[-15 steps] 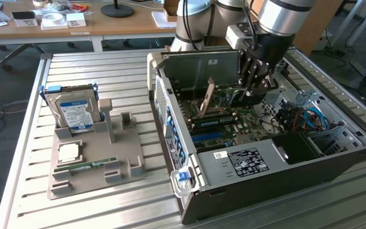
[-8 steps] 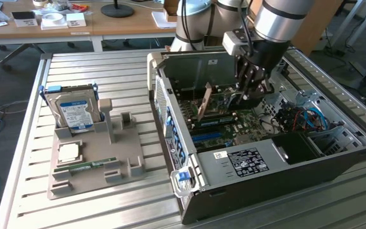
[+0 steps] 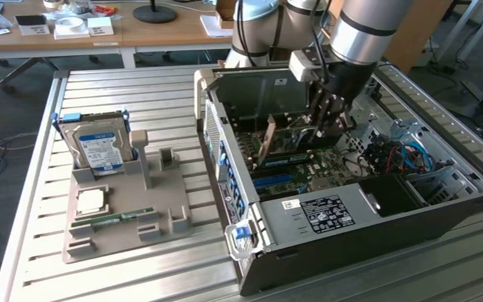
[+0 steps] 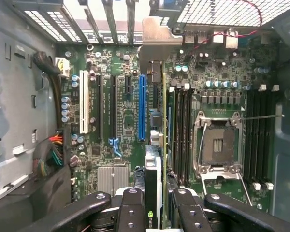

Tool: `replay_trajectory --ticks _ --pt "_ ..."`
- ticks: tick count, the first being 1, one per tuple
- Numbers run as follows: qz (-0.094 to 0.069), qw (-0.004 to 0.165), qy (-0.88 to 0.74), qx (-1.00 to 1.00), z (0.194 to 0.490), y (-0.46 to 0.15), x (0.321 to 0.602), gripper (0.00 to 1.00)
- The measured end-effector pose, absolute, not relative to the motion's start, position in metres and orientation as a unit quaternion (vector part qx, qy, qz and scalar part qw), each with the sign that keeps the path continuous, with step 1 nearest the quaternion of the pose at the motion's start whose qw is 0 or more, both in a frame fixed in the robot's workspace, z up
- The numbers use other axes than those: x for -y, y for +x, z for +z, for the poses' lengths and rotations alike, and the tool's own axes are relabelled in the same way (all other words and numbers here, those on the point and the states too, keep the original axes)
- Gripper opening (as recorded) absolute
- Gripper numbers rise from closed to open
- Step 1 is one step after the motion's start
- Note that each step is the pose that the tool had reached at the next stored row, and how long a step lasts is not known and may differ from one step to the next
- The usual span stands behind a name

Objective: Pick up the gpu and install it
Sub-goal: 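Insert the gpu into the slot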

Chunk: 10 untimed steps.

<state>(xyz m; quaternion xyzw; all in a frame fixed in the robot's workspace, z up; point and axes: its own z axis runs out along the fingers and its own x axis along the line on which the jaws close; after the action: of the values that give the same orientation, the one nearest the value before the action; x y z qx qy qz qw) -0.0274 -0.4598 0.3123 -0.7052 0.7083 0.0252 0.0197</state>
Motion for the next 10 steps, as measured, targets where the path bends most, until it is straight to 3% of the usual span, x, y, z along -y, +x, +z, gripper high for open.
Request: replay_trajectory --ticks 10 --pt "0.025 0.02 -0.707 -0.706 0.3015 -0.031 0.46 0.27"
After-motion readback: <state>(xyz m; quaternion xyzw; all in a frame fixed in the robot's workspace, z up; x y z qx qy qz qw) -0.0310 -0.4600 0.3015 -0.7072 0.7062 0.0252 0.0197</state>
